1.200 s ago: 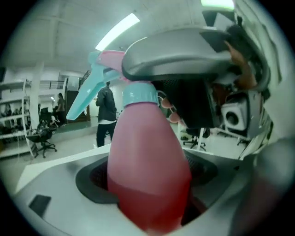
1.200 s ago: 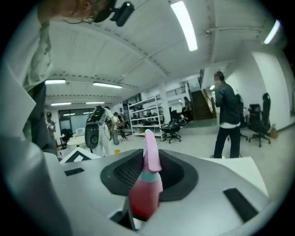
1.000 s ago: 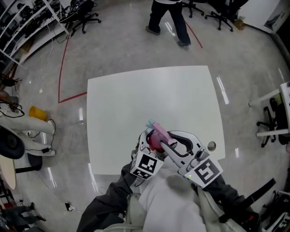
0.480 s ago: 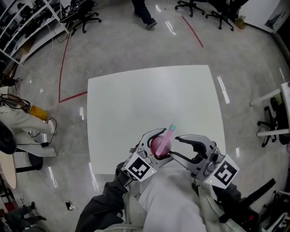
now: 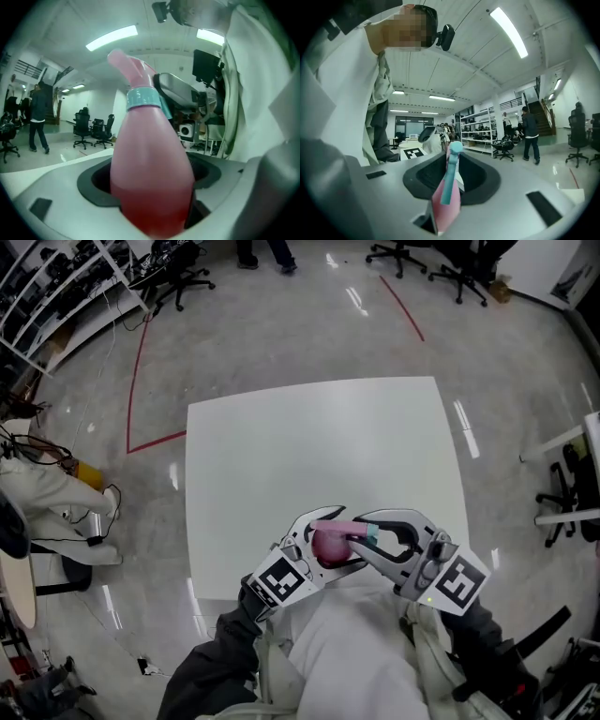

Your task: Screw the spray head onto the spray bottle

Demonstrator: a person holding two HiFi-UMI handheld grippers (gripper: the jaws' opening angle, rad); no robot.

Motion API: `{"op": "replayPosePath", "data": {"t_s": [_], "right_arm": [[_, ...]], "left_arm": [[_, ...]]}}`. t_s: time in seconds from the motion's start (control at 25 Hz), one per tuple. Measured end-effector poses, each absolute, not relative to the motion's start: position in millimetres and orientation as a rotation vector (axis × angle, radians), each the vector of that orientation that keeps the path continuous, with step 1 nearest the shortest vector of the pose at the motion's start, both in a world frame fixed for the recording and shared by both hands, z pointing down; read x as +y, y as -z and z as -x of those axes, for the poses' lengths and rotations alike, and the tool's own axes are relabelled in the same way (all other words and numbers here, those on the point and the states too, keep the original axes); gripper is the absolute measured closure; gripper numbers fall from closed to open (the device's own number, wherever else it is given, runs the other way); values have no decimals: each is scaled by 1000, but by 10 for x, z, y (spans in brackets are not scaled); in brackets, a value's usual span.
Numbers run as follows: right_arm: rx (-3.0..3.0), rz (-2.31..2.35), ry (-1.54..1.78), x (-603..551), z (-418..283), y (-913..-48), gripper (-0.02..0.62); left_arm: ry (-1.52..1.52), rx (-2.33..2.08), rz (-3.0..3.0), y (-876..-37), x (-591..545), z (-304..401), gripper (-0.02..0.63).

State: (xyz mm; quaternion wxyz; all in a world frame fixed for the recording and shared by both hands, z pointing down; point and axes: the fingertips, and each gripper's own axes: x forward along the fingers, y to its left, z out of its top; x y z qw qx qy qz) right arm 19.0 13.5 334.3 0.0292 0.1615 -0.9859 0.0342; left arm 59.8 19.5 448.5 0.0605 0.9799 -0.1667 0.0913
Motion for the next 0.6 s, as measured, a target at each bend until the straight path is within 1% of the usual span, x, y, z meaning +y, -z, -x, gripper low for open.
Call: {"op": "replayPosePath", "data": {"t_s": [0.04,0.16,0.32,0.36,0.4,0.44,0.52,0.6], "right_arm": [[-3027,-514,-99,141,-166,-3356,522],[-2958,-628,-135,122,-94,-3431,523],[-2920,-850,-279,99,-80,-3451,522],[-2930,-855,-301,128,-48,-3436,508],[-2937,-835,-305,168,-18,-3430,438],[-2942,-797,-297,216,-8,-3433,383],[-2984,-668,-288,338,-75,-3413,382],[-3080,-493,-328,449,-233,-3304,382]], "left_arm": [[-289,-553,-2945,-4514,141,-554,178],[-430,-728,-2890,-4664,-39,-466,179],[-639,-960,-2792,-4830,-222,-415,178],[-660,-983,-2775,-4840,-240,-409,178],[-662,-988,-2767,-4843,-244,-412,179],[-650,-976,-2772,-4835,-234,-426,179],[-576,-882,-2824,-4749,-157,-488,179],[-405,-636,-2909,-4555,39,-569,179]]}}
